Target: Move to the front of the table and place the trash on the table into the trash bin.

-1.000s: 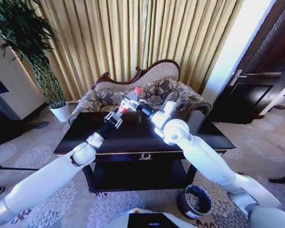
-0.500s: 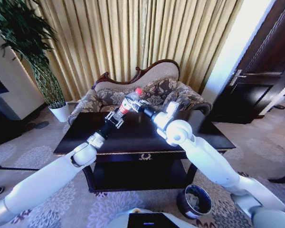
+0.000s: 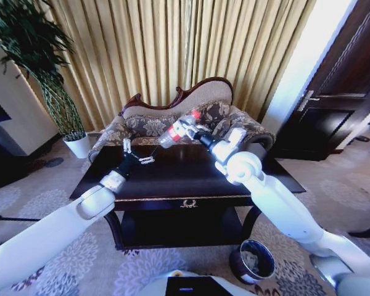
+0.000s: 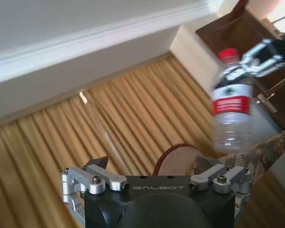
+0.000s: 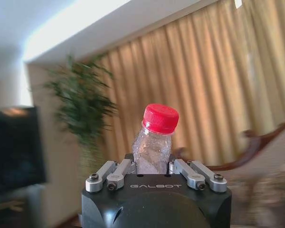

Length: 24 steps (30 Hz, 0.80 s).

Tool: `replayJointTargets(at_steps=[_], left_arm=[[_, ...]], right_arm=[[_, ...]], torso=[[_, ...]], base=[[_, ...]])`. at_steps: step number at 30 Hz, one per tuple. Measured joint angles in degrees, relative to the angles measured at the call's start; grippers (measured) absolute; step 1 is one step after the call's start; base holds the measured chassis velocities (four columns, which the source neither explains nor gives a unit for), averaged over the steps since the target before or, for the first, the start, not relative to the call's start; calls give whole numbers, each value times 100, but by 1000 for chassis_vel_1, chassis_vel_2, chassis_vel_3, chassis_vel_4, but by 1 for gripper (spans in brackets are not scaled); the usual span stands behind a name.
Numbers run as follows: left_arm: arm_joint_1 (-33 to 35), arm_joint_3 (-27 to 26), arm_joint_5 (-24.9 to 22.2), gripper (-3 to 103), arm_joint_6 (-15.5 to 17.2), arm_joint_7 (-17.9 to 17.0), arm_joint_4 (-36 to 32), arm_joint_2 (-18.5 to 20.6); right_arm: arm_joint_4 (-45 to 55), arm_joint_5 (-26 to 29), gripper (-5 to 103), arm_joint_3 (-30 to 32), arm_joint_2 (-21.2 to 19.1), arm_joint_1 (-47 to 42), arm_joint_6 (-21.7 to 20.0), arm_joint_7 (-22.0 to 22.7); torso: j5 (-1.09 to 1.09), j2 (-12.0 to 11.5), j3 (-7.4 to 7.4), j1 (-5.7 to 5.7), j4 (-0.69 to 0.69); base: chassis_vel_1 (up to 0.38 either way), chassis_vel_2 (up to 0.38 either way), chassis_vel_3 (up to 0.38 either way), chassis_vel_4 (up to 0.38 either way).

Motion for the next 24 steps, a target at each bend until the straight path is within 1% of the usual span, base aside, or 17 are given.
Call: replayJointTargets(at_steps=[1,2,3,5,6,10,11,12,13,14,16,17,18,20,21,23,24], left_arm=[[123,-137,-124,100,66,-42,-50,40],[123,-137,-124,100,66,-42,-50,40],[442,-513,-482,100,243,-217,-166,108],[738,-946,-875,100,525,-421,-253,103],[738,-946,-875,100,525,-421,-253,103],[1027,-1699,-1817,100,1405,-915,-460,-30],[1027,-1699,-1817,100,1405,-915,-460,-30],[1127,-1933,-2210,100,1697,-1123,-564,-66],[1127,-1933,-2210,100,1697,-1123,-564,-66],[1290,-2222,-2639,100,1931,-1243,-655,-105],[1719,-2818,-3138,100,2184,-1272,-755,-161],[1886,-3045,-3279,100,2288,-1244,-778,-186],[1886,-3045,-3279,100,2288,-1244,-778,-186],[2226,-3548,-3642,100,2522,-1173,-809,-264],[2319,-3732,-3808,100,2597,-1159,-813,-304],[2426,-4034,-4158,100,2616,-1139,-770,-395],[2426,-4034,-4158,100,2616,-1139,-770,-395]], right_arm=[[-10,-131,26,48,-60,-70,-1,16],[-10,-131,26,48,-60,-70,-1,16],[-11,-455,26,223,-245,-305,-10,24],[27,-791,26,540,-480,-665,-27,6],[27,-791,26,540,-480,-665,-27,6],[112,-1425,26,1308,-932,-1383,-45,-183],[112,-1425,26,1308,-932,-1383,-45,-183],[165,-1650,26,1633,-1106,-1666,-47,-269],[165,-1650,26,1633,-1106,-1666,-47,-269],[208,-1807,26,1878,-1240,-1891,-47,-307],[321,-1965,26,2281,-1449,-2309,-47,-316],[369,-1981,26,2423,-1506,-2475,-46,-300],[369,-1981,26,2423,-1506,-2475,-46,-300],[520,-1930,26,2810,-1619,-2927,-46,-181],[585,-1838,26,2933,-1639,-3071,-45,-131],[816,-1291,26,3368,-1662,-3525,-43,16],[816,-1291,26,3368,-1662,-3525,-43,16]], torso=[[0,0,0,0,0],[0,0,0,0,0],[-1,0,0,0,-1],[0,0,0,0,-2],[0,0,0,0,-2],[-2,0,0,0,-3],[-2,0,0,0,-3],[-1,0,0,0,-3],[-1,0,0,0,-3],[-1,0,0,0,-4],[-2,0,0,0,-3],[-1,0,-1,-1,-2],[-1,0,-1,-1,-2],[-2,0,0,-1,1],[-2,0,0,0,0],[-1,0,0,-1,-1],[-1,0,0,-1,-1]], base=[[0,0,0,0],[0,0,0,0],[0,0,0,0],[0,0,0,0],[0,0,0,0],[0,0,0,0],[0,0,0,0],[0,0,0,0],[0,0,0,0],[0,0,0,0],[0,0,0,0],[0,0,0,0],[0,0,0,0],[0,0,0,0],[0,0,0,0],[0,0,0,0],[0,0,0,0]])
